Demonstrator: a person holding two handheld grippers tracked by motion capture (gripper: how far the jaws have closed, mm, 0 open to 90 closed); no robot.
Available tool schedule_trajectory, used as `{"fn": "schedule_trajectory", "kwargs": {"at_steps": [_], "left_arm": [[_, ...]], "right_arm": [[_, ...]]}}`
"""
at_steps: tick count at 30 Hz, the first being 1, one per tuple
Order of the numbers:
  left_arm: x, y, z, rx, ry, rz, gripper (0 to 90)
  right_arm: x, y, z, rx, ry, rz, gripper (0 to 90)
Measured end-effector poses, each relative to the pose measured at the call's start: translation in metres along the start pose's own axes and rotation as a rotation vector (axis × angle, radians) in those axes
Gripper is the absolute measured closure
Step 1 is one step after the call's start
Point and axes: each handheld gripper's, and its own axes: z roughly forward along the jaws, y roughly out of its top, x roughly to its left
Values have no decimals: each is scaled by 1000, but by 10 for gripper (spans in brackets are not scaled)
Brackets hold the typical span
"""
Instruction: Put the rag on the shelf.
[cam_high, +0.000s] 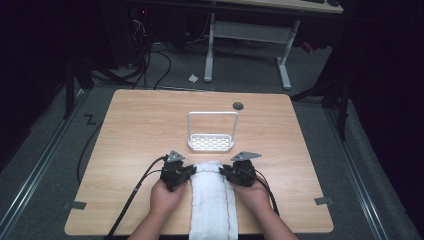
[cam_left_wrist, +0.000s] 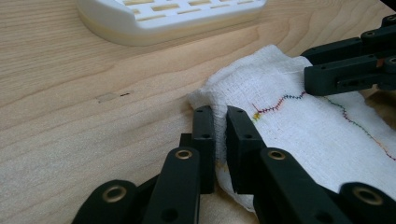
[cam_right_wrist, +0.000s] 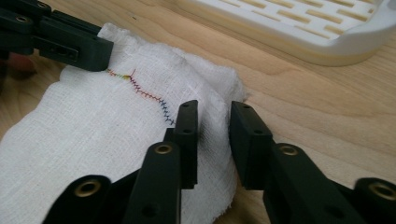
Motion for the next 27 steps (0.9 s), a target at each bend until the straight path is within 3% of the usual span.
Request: {"fn": "schedule_trajectory", "kwargs": {"at_steps": [7, 12, 22, 27], "left_arm": [[-1, 0, 0, -1, 2, 1, 818], [2, -1, -2, -6, -19, -8, 816], [4, -1, -7, -61, -56, -32, 844], [0, 0, -10, -90, -33, 2, 850]], "right_arm": [[-2, 0, 1, -1, 25, 7, 817], [3, 0, -1, -2, 0, -23, 825], [3, 0, -8, -33, -2, -13, 827], [7, 2, -13, -58, -16, -16, 826]]}}
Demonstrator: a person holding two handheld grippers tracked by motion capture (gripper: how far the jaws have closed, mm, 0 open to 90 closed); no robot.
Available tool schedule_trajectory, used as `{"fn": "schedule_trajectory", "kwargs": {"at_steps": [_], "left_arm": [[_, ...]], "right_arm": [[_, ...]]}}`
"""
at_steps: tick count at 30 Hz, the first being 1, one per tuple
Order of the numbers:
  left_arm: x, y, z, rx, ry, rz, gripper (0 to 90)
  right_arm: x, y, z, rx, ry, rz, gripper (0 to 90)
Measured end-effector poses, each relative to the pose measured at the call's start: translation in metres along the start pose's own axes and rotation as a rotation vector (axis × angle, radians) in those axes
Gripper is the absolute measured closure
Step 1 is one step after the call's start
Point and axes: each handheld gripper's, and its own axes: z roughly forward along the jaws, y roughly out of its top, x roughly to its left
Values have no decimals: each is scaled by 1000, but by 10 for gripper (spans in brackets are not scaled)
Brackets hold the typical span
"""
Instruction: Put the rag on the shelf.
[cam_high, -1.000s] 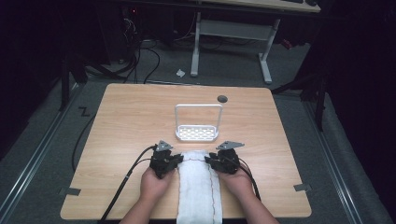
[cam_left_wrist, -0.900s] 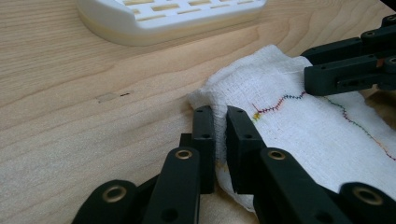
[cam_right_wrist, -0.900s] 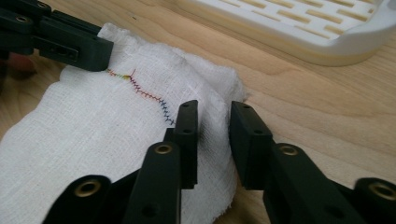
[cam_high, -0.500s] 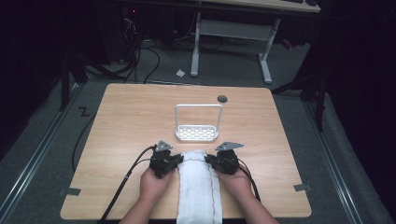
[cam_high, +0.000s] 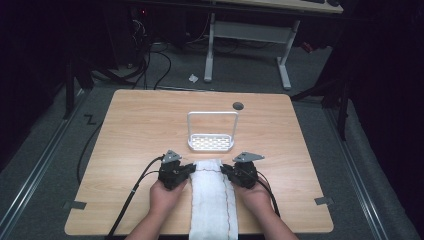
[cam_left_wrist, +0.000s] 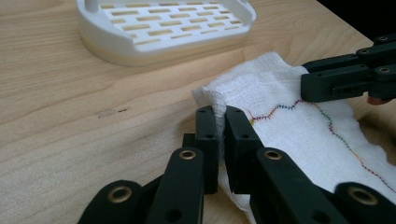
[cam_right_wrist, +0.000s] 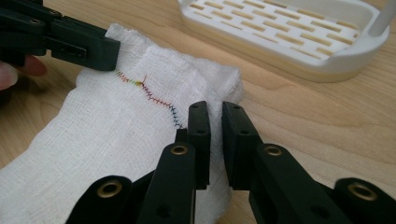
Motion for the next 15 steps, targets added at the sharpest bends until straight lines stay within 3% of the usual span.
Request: {"fn": "schedule_trajectory", "kwargs": {"at_steps": [7, 12, 15], "left_arm": [[-6, 6, -10, -53, -5, -3, 856], [-10, 16, -18, -91, -8, 14, 857], [-11, 21, -20, -99, -13, 21, 857]], "right_arm": [[6, 2, -7, -43, -21, -31, 827], [5, 5, -15, -96, -12, -47, 826], [4, 9, -21, -129, -5, -30, 826]]}}
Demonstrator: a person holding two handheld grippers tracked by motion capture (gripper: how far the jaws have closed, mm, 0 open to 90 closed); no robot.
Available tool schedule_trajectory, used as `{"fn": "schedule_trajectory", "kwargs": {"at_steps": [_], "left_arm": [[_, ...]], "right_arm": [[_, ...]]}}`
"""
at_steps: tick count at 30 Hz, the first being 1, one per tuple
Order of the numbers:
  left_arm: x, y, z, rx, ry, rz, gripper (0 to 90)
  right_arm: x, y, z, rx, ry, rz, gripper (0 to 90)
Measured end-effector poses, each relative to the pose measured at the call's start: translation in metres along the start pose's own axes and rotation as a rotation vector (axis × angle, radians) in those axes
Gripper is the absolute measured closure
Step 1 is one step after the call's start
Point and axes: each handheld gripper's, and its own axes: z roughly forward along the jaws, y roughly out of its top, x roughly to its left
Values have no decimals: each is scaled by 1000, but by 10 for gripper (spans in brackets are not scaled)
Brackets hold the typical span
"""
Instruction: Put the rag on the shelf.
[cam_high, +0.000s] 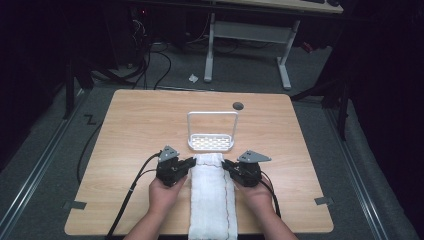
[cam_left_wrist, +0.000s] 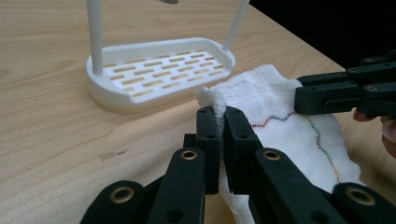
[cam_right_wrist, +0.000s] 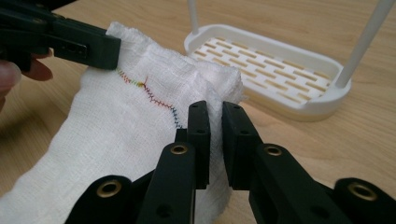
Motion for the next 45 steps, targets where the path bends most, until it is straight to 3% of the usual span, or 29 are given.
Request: {"fn": "schedule_trajectory", "kwargs": {"at_steps": [6, 11, 16, 25, 45], "left_arm": [[-5, 16, -5, -41, -13, 15, 859], [-11, 33, -9, -69, -2, 59, 861], [-13, 45, -13, -100, -2, 56, 861], [-21, 71, -25, -176, 2, 87, 862], [-31, 115, -55, -313, 12, 155, 861]], "right_arm": [[0, 12, -7, -17, -23, -2, 828], [-3, 25, -17, -63, -32, 1, 828], [-4, 37, -26, -108, -47, -9, 827], [1, 62, -44, -199, -72, -40, 826], [10, 110, -63, -319, -97, -86, 827]]}}
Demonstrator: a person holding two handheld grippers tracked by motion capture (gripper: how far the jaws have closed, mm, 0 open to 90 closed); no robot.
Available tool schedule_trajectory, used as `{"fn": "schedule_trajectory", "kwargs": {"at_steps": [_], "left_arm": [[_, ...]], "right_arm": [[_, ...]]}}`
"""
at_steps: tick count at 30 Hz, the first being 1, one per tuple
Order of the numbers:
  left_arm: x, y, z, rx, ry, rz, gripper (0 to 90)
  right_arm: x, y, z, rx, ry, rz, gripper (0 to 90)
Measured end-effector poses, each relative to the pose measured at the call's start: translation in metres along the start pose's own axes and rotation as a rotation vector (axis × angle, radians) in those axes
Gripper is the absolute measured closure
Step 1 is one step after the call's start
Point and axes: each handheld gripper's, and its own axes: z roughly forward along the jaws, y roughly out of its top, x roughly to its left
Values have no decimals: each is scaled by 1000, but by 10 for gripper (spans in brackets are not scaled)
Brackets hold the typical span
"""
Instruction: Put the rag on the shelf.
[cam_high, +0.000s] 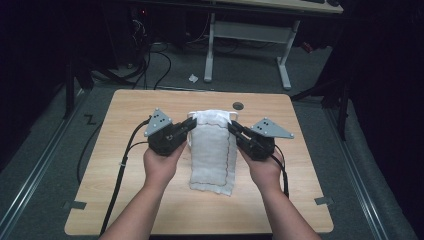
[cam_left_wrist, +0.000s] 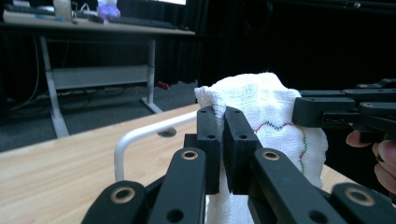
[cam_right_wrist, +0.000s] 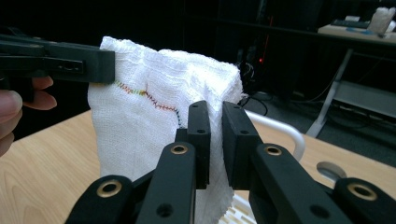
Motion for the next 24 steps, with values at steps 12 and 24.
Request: {"fn": "schedule_trajectory", "kwargs": {"at_steps": [12, 24], "left_arm": [[-5, 28, -8, -64, -2, 41, 862], [-9, 59, -11, -104, -1, 90, 862]], "right_arm": [[1, 24, -5, -52, -9, -16, 827], [-2, 51, -9, -101, -16, -24, 827]]}}
